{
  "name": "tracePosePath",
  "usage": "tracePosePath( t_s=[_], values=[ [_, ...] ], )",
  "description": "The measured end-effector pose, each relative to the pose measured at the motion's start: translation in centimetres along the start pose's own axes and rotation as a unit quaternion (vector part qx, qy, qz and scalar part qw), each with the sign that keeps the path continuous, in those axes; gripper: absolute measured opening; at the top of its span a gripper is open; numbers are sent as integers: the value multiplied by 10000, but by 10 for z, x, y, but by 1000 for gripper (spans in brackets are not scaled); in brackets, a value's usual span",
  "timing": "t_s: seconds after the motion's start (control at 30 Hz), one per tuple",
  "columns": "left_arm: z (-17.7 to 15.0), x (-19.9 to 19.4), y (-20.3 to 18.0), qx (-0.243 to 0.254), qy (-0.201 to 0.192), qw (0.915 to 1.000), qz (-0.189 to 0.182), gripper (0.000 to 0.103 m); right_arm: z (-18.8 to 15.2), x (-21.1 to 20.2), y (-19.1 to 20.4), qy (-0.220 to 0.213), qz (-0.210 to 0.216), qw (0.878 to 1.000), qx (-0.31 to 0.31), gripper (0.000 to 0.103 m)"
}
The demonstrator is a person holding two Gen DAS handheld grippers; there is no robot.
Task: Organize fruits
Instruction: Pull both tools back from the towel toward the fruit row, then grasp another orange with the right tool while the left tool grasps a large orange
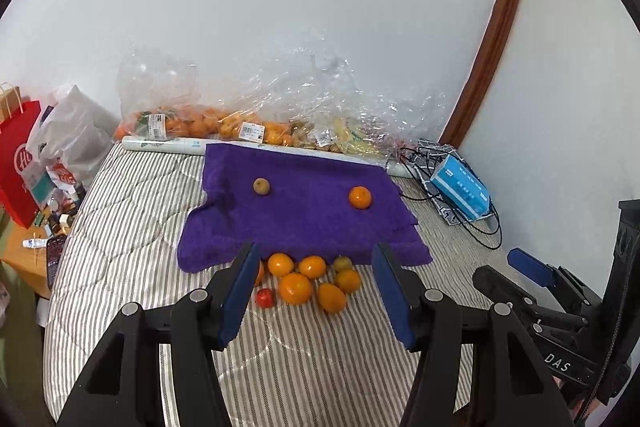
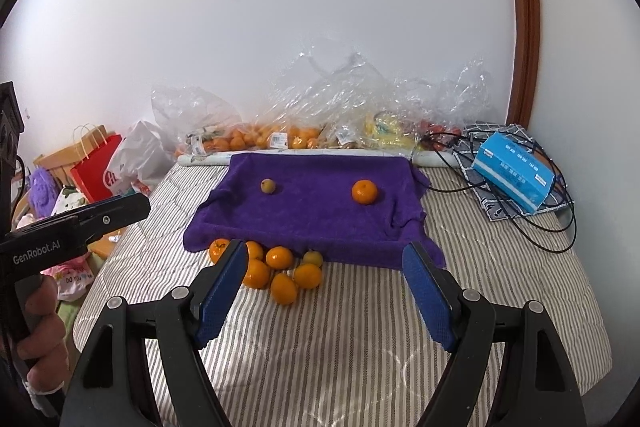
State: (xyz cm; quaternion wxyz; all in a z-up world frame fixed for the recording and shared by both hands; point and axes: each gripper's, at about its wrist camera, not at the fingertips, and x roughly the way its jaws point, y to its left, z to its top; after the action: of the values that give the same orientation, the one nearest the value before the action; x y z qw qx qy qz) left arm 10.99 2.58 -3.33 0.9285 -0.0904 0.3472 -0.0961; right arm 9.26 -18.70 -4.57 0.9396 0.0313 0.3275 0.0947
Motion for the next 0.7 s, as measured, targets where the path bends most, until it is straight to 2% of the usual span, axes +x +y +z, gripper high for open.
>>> tracePosePath(
  t_s=[0.17, 0.27, 0.33, 0.47, 0.6, 0.7],
  values=[
    [-9, 2, 4, 32, 21, 9999, 136, 56, -9, 1, 0, -10, -23, 9999, -135, 80],
    [-14, 3, 11, -29, 10, 9998, 183, 56, -12, 8, 3, 181, 9, 9996, -220, 80],
    [-19, 6, 16, -47, 34, 9997, 222, 56, -15, 13, 4, 290, 18, 9993, -256, 74],
    [-31, 16, 27, -11, 158, 9989, 434, 56, -24, 27, 2, 397, -23, 9990, -200, 72],
    [-40, 27, 43, -175, 375, 9978, 513, 56, -34, 42, 5, 444, 1, 9987, -243, 59],
    [-43, 32, 52, -179, 452, 9970, 603, 56, -38, 52, 11, 470, 80, 9983, -331, 54]
  ],
)
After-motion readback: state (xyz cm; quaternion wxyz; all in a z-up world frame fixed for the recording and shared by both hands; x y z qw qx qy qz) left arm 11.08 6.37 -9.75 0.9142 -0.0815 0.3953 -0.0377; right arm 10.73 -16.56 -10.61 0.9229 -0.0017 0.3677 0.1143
